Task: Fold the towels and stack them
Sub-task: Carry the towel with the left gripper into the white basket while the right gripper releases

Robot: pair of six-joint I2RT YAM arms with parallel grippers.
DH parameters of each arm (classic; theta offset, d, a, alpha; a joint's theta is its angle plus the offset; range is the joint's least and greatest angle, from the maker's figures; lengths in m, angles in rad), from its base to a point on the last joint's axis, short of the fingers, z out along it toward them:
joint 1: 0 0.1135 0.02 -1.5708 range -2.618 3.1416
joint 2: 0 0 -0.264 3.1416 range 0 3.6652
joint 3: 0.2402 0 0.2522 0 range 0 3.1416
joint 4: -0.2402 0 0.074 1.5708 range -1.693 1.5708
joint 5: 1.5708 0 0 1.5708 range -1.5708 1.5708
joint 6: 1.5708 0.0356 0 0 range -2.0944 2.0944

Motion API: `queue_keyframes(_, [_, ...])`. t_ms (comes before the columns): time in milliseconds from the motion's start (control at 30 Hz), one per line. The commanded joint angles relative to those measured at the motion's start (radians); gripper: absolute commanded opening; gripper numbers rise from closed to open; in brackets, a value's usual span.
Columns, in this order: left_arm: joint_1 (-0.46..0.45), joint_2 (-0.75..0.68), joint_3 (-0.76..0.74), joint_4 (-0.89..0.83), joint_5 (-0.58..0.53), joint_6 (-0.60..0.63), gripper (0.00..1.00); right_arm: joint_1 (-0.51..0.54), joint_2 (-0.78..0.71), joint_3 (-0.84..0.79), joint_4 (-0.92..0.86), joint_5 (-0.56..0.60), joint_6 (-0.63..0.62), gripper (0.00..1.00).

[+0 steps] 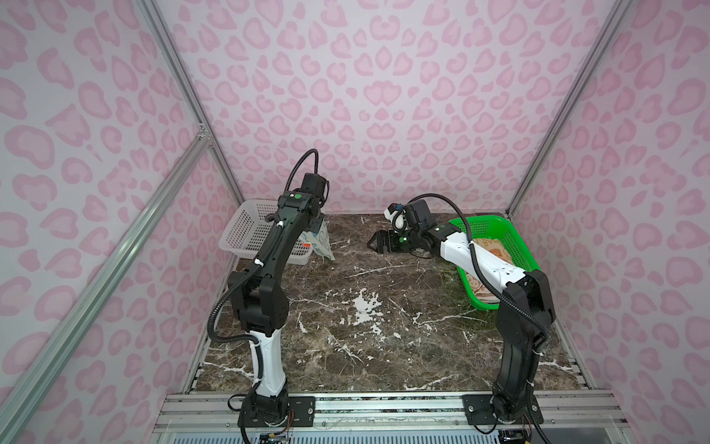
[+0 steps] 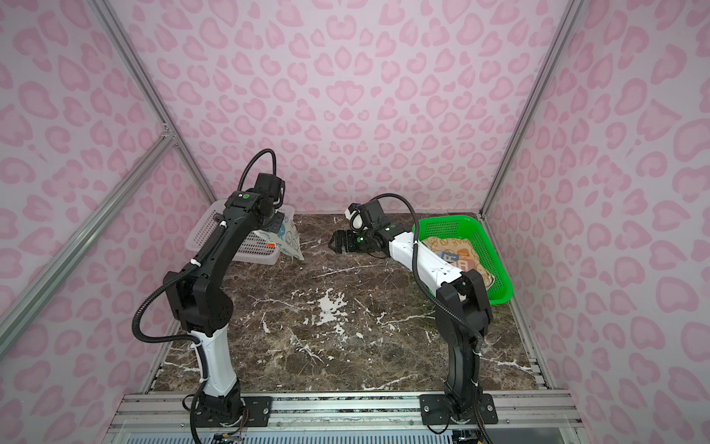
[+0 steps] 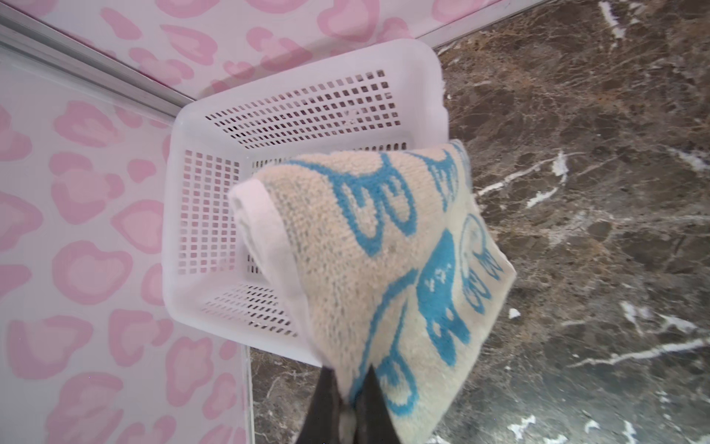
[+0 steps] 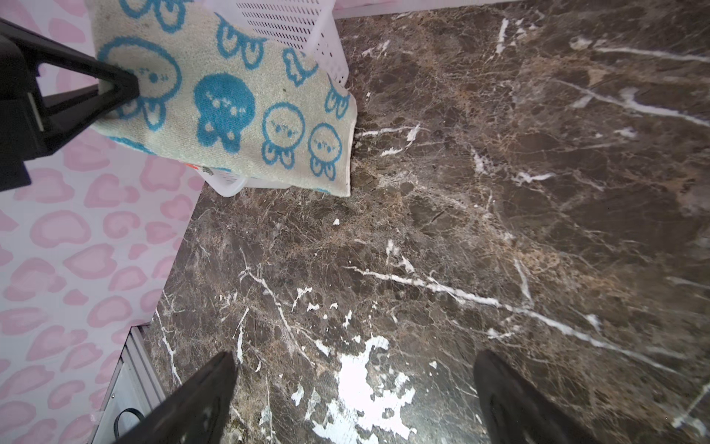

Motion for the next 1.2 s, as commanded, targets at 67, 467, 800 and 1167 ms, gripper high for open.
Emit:
queue_keyframes(67, [0.055, 0.036, 0.003, 0.106, -0.048, 0.141, 0.04, 0.012, 0.036, 0.048, -0.050, 0.005, -0.018, 0.98])
queue_keyframes(467, [0.159, 0.135, 0.009, 0.274, -0.064, 0.285, 0.04, 0.021, 0.096, 0.118, -0.051, -0.017, -0.024, 0.98])
queue_keyframes(800, [0.216, 0.215, -0.021, 0.383, -0.118, 0.335, 0.04, 0.038, 0.153, 0.221, -0.050, -0.017, -0.041, 0.98])
queue_keyframes(1167, [0.273, 0.265, -0.115, 0.514, -0.140, 0.356, 0.04, 0.038, 0.200, 0.263, -0.079, -0.029, -0.046, 0.98])
